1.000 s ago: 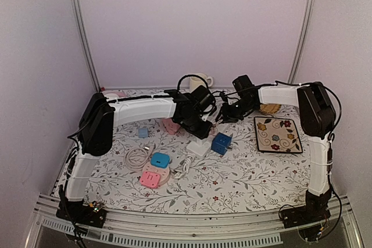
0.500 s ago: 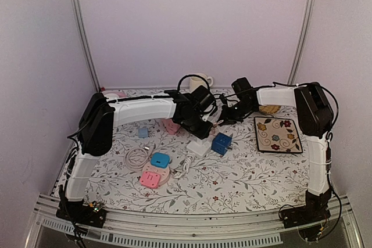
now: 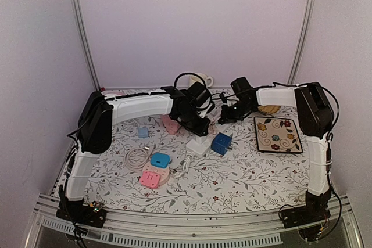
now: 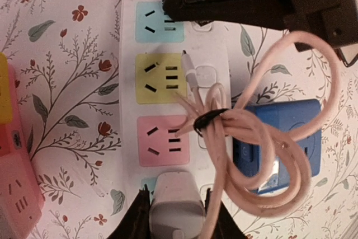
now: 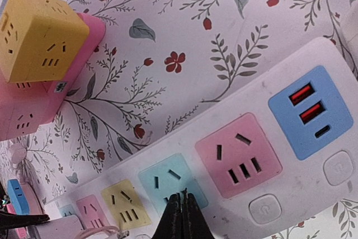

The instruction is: Pull the plug off the socket

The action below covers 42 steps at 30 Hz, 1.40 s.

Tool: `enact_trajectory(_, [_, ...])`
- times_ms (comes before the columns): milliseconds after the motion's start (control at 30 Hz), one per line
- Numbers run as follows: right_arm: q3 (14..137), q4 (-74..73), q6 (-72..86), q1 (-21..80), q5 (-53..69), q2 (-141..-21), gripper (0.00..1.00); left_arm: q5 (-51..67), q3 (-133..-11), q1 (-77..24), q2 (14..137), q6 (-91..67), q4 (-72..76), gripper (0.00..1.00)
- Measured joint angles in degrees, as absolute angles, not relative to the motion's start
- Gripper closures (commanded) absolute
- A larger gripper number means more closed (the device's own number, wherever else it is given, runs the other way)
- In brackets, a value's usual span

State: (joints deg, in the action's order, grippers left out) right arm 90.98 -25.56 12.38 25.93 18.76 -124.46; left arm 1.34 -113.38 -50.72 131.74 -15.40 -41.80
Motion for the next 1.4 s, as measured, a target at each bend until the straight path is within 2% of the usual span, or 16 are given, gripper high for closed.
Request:
enact_trajectory(700, [90.91, -24.75, 11.49, 25.91, 16.16, -124.25, 0.96, -7.62, -116.25, -54.13, 131.74, -7.62, -44.49, 0.93])
enact_trajectory(1067, [90.74, -25.04, 11.09, 25.87, 15.11, -124.42, 0.96, 3.03, -121.38, -51.72, 130.34, -10.41, -42.65, 0.92])
enact_trajectory(1300, [91.00, -25.04, 11.09, 25.87, 15.14, -124.42, 0.96, 0.95, -120.62, -50.43, 128.49, -12.21, -42.35, 0.91])
enact_trajectory(1400, [91.59, -25.87, 11.09, 25.87, 15.07, -124.40, 0.95, -1.13, -116.42, -49.25, 124.73, -13.54, -40.51, 0.90])
